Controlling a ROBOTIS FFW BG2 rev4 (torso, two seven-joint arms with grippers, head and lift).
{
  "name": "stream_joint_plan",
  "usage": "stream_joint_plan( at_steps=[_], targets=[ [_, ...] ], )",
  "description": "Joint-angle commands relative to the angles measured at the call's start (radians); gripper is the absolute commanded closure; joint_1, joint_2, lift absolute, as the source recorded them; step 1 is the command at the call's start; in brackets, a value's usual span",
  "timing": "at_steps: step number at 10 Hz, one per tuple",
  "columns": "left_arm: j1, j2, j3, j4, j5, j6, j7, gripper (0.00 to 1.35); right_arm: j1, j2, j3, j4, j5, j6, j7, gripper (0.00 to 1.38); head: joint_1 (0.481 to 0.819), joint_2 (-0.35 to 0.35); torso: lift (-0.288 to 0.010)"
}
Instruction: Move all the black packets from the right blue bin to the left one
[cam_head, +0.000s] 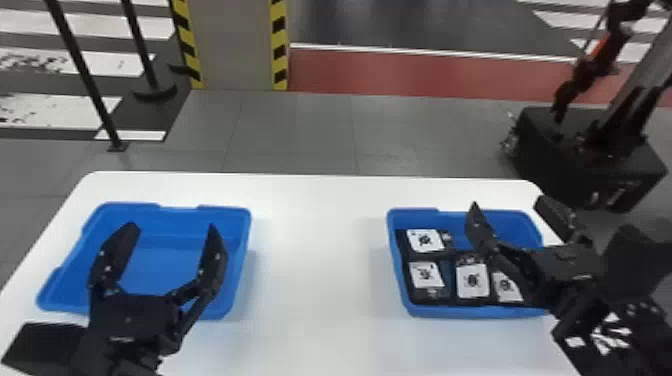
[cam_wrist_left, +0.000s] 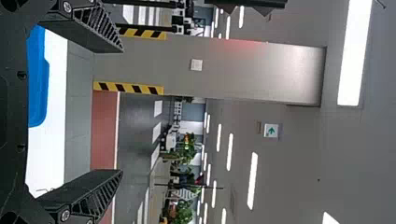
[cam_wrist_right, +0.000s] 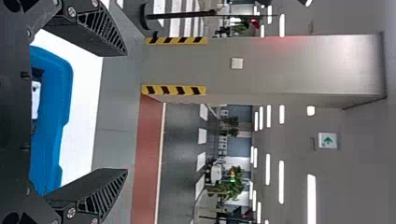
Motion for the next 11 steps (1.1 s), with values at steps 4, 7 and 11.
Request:
stream_joint_plan(
  at_steps=[4, 7, 11],
  targets=[
    [0.008, -0.004, 0.003, 0.000, 0.002, -0.003, 0.000, 0.10, -0.234, -0.051, 0.001, 0.278, -0.005, 0.215, 0.009, 0.13, 0.695, -0.091, -0.110],
    [0.008, -0.004, 0.003, 0.000, 0.002, -0.003, -0.001, 0.10, -0.366, -0.062, 0.003, 0.440, 0.006, 0.252, 0.057, 0.13, 0.695, -0.099, -0.110],
    [0.011, -0.004, 0.006, 0.000, 0.002, -0.006, -0.001, 0.10, -0.499, -0.064, 0.037, 0.619, 0.036, 0.374, 0.072, 0.13, 0.695, -0.101, -0.110]
  ],
)
